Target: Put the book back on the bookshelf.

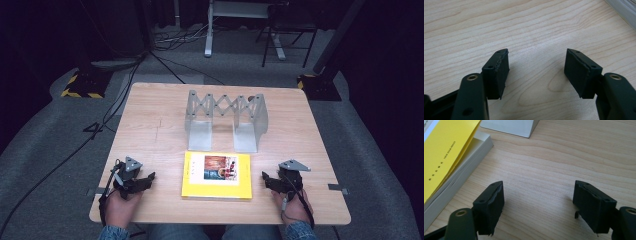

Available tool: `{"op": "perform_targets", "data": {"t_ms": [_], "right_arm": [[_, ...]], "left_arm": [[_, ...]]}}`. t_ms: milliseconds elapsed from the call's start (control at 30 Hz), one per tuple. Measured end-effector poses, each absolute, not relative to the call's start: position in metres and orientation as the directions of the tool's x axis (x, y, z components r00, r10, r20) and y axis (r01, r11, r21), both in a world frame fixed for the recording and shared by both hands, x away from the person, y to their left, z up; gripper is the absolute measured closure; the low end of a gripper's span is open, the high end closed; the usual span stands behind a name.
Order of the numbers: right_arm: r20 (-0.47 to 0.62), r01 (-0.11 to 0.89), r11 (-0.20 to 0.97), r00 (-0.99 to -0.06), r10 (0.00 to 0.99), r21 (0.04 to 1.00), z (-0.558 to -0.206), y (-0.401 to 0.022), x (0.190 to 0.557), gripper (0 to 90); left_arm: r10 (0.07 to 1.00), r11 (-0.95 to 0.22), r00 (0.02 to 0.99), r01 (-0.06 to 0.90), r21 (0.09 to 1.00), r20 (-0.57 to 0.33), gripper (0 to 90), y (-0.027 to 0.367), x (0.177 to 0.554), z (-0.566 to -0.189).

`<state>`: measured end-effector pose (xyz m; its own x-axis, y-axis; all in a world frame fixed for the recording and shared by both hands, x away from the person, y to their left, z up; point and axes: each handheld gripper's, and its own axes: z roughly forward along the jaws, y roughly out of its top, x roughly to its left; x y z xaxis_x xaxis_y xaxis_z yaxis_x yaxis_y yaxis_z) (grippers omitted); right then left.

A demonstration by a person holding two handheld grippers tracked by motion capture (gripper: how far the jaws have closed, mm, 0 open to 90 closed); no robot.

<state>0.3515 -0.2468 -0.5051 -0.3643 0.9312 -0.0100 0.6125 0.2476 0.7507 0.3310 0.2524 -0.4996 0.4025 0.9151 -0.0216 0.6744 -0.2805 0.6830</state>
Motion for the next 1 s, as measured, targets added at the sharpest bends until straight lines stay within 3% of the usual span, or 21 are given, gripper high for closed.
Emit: {"op": "perform_targets", "data": {"t_ms": [433,600,700,1000], "right_arm": [[-0.011,0.612,0.248,-0.364,0.932,0.751,-0.505,-0.247,0.351,25.4],[-0.012,0.611,0.247,-0.361,0.932,0.752,-0.505,-0.246,0.351,26.0],[-0.012,0.604,0.247,-0.367,0.93,0.758,-0.505,-0.24,0.349,33.4],[-0.009,0.585,0.286,-0.43,0.903,0.759,-0.505,-0.216,0.347,34.7]], "left_arm": [[0.893,-0.235,0.43,0.695,0.68,-0.131,40.9,0.244,0.331,-0.478],[0.881,-0.265,0.456,0.692,0.672,-0.122,40.4,0.225,0.332,-0.474],[0.862,-0.319,0.496,0.687,0.653,-0.101,41.9,0.204,0.334,-0.473],[0.83,-0.391,0.551,0.688,0.612,-0.089,43.5,0.179,0.343,-0.48]]}}
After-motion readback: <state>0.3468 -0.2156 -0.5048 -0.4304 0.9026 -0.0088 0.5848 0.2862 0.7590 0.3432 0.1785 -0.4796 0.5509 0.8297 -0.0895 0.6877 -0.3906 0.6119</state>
